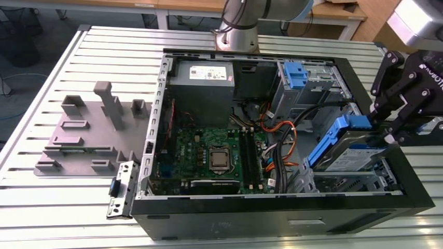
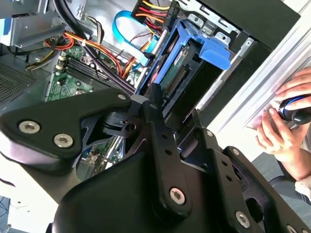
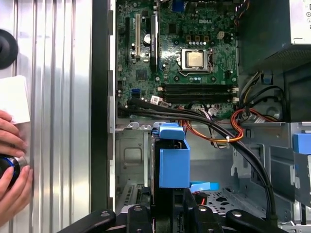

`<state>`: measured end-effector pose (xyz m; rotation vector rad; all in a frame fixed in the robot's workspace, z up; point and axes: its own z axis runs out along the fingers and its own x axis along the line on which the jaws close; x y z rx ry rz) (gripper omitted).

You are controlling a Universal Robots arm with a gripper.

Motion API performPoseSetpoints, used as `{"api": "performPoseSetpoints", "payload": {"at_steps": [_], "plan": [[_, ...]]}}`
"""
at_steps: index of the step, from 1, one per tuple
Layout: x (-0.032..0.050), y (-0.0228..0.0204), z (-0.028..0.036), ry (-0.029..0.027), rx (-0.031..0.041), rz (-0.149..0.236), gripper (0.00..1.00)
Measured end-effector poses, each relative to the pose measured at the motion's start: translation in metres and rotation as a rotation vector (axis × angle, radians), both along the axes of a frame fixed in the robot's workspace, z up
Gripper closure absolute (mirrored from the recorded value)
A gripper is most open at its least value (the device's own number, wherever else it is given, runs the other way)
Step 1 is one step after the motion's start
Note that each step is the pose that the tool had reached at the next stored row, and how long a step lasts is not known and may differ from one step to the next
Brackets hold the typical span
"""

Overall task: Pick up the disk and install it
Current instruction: 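Pick up the disk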

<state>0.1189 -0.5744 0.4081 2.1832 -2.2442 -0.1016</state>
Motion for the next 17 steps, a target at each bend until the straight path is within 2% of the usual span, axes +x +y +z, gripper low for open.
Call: {"api": "performPoseSetpoints", "payload": {"at_steps": [17], "plan": [[0.0,0.0,-0.0309,0.0,-0.0001,0.0,0.65]]}}
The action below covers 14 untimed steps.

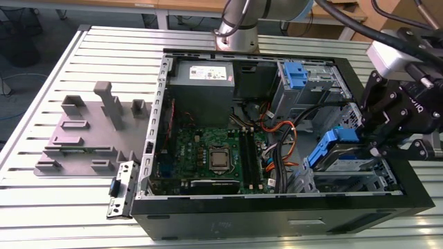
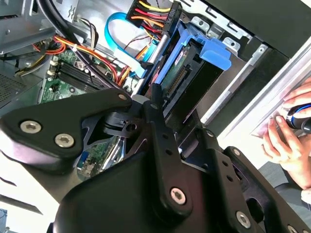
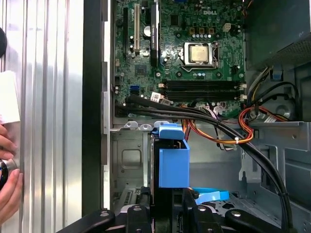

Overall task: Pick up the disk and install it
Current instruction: 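Pick up the disk, then insert the disk into the insertion slot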

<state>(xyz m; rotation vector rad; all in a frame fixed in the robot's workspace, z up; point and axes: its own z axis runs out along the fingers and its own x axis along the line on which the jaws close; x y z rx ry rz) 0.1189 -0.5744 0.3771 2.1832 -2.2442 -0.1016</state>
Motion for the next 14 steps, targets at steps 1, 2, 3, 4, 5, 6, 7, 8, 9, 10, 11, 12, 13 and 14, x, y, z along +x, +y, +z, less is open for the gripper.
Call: {"api": "performPoseSetpoints", "payload": {"at_steps": [1,2,3,4,5,6,7,8,9,10,11,12,13,14], "plan": [[0.0,0.0,-0.0019,0.0,0.0,0.0,0.65],[0.0,0.0,-0.0037,0.0,0.0,0.0,0.65],[0.0,0.0,-0.0054,0.0,0.0001,0.0,0.65],[0.0,0.0,-0.007,0.0,0.0001,0.0,0.65],[0.0,0.0,-0.0081,0.0,0.0,0.0,0.65],[0.0,0.0,-0.0085,0.0,-0.0002,0.0,0.65],[0.0,0.0,-0.0086,0.0,-0.0003,0.0,0.65],[0.0,0.0,-0.0087,0.0,-0.0003,0.0,0.65],[0.0,0.0,-0.0088,0.0,-0.0003,0.0,0.65],[0.0,0.0,-0.0089,0.0,-0.0001,0.0,0.65],[0.0,0.0,-0.0089,0.0,-0.0001,0.0,0.65],[0.0,0.0,-0.009,0.0,0.0,0.0,0.65],[0.0,0.0,-0.0092,0.0,0.0,0.0,0.65],[0.0,0.0,-0.0101,0.0,0.0004,0.0,0.65]]}}
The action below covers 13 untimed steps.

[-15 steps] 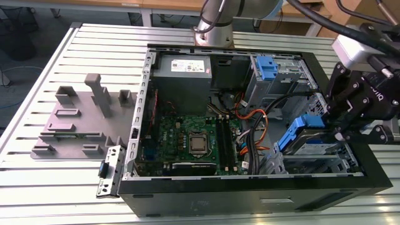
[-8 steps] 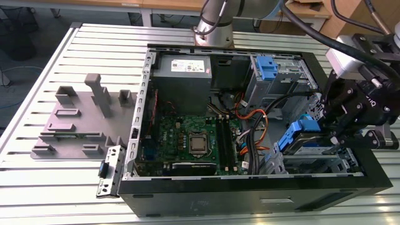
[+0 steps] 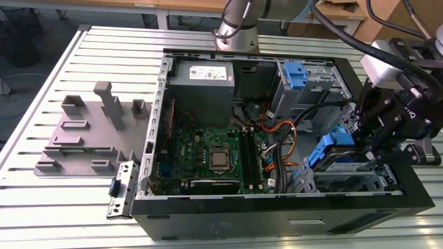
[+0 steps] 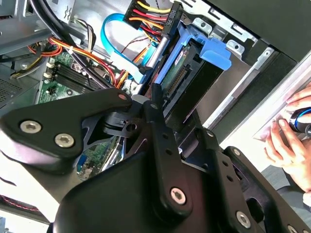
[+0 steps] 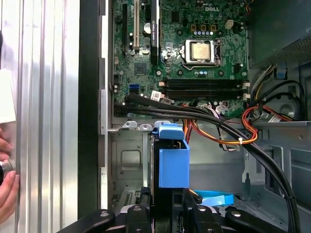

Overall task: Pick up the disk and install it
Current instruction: 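Insert the disk into the insertion slot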

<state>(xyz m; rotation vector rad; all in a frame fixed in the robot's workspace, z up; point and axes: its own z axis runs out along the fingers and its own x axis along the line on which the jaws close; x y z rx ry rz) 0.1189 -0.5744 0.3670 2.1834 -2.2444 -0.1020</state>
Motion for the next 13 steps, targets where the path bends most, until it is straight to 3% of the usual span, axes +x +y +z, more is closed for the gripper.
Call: {"api": "performPoseSetpoints", "payload": {"at_steps": [13], "plan": [[0.0,0.0,-0.023,0.0,-0.0006,0.0,0.65]]}}
